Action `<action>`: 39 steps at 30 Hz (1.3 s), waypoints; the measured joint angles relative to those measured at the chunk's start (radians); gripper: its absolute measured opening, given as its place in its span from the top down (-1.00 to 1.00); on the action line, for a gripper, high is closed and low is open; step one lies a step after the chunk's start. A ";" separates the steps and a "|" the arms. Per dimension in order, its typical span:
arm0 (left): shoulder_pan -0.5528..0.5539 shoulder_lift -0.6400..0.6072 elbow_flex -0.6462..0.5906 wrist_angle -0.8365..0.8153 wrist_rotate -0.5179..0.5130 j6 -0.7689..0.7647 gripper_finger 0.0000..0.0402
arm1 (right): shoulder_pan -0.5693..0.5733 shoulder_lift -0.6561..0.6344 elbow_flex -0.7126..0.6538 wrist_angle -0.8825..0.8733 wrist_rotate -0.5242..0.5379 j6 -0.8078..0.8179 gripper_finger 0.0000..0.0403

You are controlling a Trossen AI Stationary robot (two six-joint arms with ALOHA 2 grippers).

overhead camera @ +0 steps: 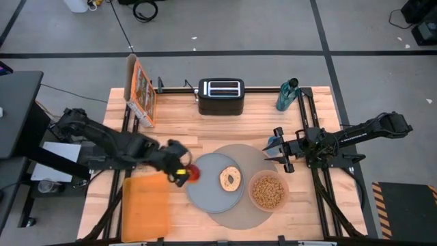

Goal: Arrange a breakfast setting
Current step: Put the apple on the grey plate to the left of the toasted bagel

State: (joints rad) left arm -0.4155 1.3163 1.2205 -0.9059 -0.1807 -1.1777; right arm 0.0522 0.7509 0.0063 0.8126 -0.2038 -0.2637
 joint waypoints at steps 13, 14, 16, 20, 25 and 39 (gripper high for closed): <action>0.206 0.254 -0.001 0.249 0.367 0.302 0.91 | 0.000 0.000 0.000 -0.046 0.031 0.051 0.14; 0.212 0.270 -0.001 0.262 0.385 0.310 0.91 | 0.000 0.000 0.000 -0.046 0.031 0.052 0.14; 0.220 0.293 -0.001 0.281 0.411 0.326 0.91 | 0.000 0.000 0.000 -0.047 0.031 0.052 0.14; 0.229 0.324 -0.001 0.285 0.451 0.337 0.91 | 0.000 0.000 0.000 -0.048 0.031 0.053 0.14; 0.229 0.335 -0.001 0.239 0.481 0.333 0.91 | 0.000 0.000 0.000 -0.051 0.030 0.055 0.14; 0.222 0.356 0.000 0.145 0.446 0.356 0.91 | 0.000 0.000 0.000 -0.058 0.027 0.055 0.14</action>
State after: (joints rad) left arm -0.1933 1.6718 1.2201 -0.7611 0.2658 -0.8214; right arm 0.0525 0.7508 0.0059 0.7544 -0.1768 -0.2089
